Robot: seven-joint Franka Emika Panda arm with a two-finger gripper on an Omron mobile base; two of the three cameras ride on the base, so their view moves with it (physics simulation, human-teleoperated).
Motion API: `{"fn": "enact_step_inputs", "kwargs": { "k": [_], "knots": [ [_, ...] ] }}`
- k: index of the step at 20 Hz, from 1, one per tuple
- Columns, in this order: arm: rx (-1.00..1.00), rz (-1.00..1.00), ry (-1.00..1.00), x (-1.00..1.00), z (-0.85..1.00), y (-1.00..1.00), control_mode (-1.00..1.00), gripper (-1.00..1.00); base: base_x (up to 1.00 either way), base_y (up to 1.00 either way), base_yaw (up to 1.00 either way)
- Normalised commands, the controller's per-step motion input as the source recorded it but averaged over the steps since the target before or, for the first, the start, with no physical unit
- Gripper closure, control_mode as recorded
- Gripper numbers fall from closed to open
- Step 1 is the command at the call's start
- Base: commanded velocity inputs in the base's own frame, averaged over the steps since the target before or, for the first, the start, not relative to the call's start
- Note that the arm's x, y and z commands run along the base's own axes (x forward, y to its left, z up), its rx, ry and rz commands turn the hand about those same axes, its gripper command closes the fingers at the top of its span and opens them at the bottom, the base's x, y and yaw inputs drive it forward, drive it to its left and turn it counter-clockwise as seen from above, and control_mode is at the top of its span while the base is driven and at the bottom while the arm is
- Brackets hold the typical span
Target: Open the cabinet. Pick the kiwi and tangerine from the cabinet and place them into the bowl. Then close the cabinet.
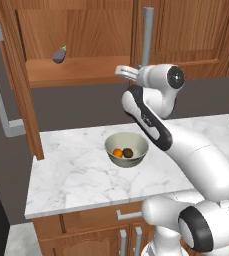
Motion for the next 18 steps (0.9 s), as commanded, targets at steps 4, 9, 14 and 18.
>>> {"fn": "enact_step_inputs", "kwargs": {
  "k": [4, 9, 14, 18],
  "knots": [
    [0.0, -0.05, -0.11, 0.7, -0.11, 0.65, -1.0, -1.0, 0.0, 0.0, 0.0],
    [0.0, -0.08, -0.07, 0.96, -0.13, 0.48, -1.0, -1.0, 0.0, 0.0, 0.0],
    [0.0, -0.03, 0.04, 0.61, 0.0, 0.13, -1.0, -1.0, 0.0, 0.0, 0.0],
    [0.0, -0.12, 0.12, -0.08, 0.29, 0.06, -1.0, -1.0, 0.0, 0.0, 0.0]
  ]
}}
